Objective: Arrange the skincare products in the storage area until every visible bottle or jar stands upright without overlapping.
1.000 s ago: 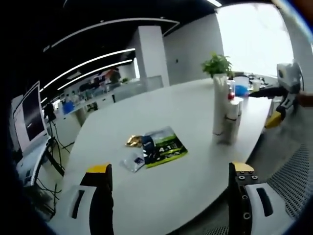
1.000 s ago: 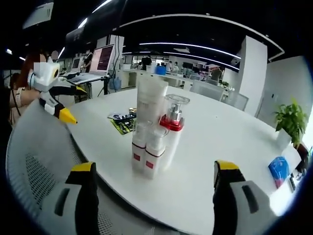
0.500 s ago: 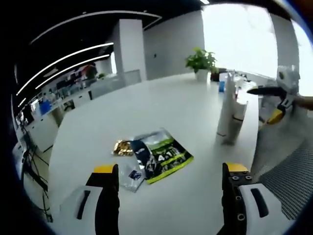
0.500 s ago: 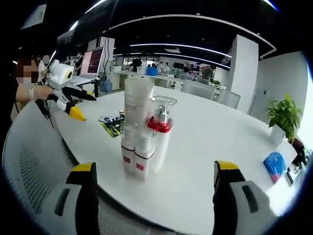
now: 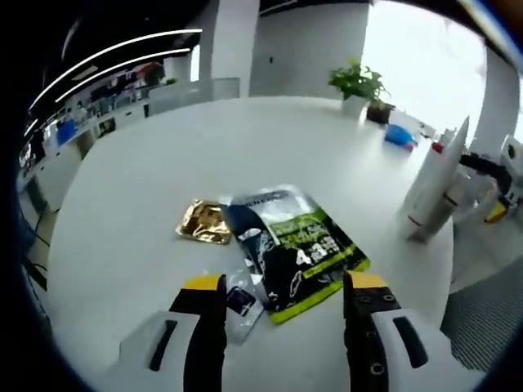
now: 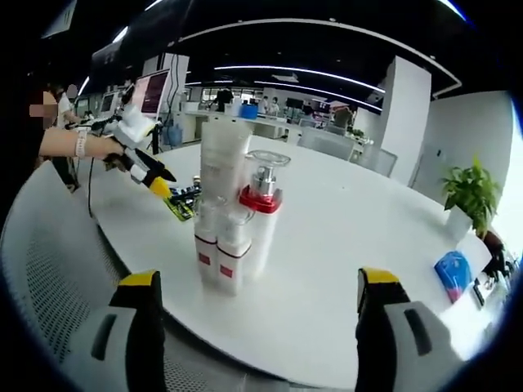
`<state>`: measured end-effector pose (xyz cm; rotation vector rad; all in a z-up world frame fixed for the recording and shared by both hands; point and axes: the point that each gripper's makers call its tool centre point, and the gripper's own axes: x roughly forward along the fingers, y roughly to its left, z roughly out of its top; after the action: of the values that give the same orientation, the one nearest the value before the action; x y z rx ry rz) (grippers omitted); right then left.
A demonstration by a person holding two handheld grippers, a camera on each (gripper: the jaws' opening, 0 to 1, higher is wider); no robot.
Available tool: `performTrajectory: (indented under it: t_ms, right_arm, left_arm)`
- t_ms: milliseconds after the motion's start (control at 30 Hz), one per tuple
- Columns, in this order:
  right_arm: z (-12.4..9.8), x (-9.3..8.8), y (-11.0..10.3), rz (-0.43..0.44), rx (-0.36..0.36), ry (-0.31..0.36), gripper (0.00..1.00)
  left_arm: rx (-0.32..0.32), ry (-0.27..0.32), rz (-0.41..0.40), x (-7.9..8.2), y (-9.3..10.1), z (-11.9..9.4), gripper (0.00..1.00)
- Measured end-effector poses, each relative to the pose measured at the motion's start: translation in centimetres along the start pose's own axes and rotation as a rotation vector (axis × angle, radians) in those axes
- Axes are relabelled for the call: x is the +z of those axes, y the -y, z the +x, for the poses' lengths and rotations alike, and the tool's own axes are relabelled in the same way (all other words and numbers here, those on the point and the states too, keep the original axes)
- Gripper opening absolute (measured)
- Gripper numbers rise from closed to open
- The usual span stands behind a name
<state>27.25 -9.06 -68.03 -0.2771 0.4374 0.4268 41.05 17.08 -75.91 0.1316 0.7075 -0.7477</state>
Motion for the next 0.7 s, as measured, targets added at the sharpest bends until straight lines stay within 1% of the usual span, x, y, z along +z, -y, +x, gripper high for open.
performTrajectory:
  t_ms: [67,133,200,267,300,333,433,467,500,567,600,700]
  right_arm:
    - [-0.2,0.5,0.4,0.027,-0.01,0.02,0.99]
    - [-0.5,1.1,0.7,0.041,-0.026,0.046,0.99]
    - [-0.6,1.3,0.8,0.055,-0.031,0.049,0.99]
    - [-0.7,1.7,0.7,0.056,-0.033,0.053,0.99]
    - [-0.7,2.1,0.5,0.053,-0.034,0.06,0.99]
    - [-0.7,2.5,0.4,0.049,-0.032,0.067,0.99]
    - [-0.7,3.7,-0.4,0.028,-0.011,0.079,0.99]
    - [-0.7,4.0,-0.6,0.02,-0.003,0.086,0.99]
    - [-0.7,4.3,-0.8,0.02,0.004,0.087,0.99]
    - [-0.8,5.3,-1.6,0.026,0.03,0.102,0.96]
    - [-0.8,6.2,-1.9,0.036,0.04,0.13,0.95]
    - [-0.9,7.4,-2.5,0.036,0.056,0.152,0.92]
  left_arm:
    - [0.006,-0.004,-0.001,0.2,-0.4,0.5,0.5]
    - [0.008,-0.002,-0.027,0.5,-0.7,1.0,0.48]
    - [0.002,-0.012,-0.058,0.5,-0.9,1.5,0.44]
    - [0.005,-0.017,-0.059,0.5,-1.0,1.8,0.38]
    - [0.041,-0.025,-0.042,0.5,-1.7,2.0,0.36]
    - [0.059,-0.027,-0.036,0.5,-2.0,2.1,0.32]
    - [0.053,-0.034,-0.092,0.4,-2.2,2.4,0.28]
    - [0.053,-0.018,-0.092,0.7,-2.3,2.4,0.26]
    - [0.058,-0.033,-0.105,0.5,-2.4,2.5,0.24]
    - [0.058,-0.044,-0.088,0.4,-2.3,2.6,0.2]
    - [0.06,-0.043,-0.085,0.5,-2.3,2.6,0.18]
    - [0.056,-0.05,-0.096,0.5,-2.3,2.7,0.11]
